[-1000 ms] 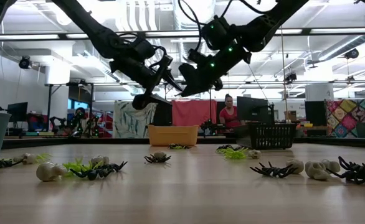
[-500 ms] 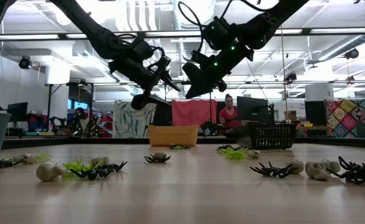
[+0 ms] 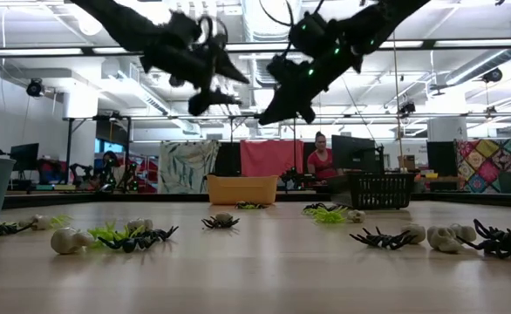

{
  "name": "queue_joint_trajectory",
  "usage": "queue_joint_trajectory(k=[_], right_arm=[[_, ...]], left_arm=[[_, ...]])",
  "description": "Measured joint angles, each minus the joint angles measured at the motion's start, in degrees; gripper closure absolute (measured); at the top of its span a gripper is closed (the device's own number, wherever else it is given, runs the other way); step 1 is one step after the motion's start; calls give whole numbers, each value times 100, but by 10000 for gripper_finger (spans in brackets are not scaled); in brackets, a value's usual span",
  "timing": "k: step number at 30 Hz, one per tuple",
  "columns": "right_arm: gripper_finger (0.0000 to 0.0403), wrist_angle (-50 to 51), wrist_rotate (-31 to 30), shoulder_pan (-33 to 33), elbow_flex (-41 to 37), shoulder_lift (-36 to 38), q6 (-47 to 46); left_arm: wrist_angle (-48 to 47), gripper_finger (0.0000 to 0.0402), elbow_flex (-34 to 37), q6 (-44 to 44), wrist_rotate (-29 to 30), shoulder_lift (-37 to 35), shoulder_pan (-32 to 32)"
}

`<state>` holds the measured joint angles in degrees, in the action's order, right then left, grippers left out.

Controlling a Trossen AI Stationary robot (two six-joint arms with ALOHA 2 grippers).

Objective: Sort Halloween decoration
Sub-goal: Put the green spider toy into the blue bin

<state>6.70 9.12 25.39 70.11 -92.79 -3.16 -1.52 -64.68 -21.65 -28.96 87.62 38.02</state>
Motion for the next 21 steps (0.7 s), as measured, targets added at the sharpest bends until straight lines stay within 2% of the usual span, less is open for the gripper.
queue_joint_trajectory(k=[10,18,21], right_arm=[[394,1855,142,-1031,0,811,-429],[394,2523,140,-2026,0,990,-832],[394,2717,141,-2319,0,979,-966]], left_arm=[[-305,153,861,1646,722,-1364,-1152],[-146,153,1988,1974,920,-1834,-2160],[-112,153,2335,2001,1270,-1843,-2550]])
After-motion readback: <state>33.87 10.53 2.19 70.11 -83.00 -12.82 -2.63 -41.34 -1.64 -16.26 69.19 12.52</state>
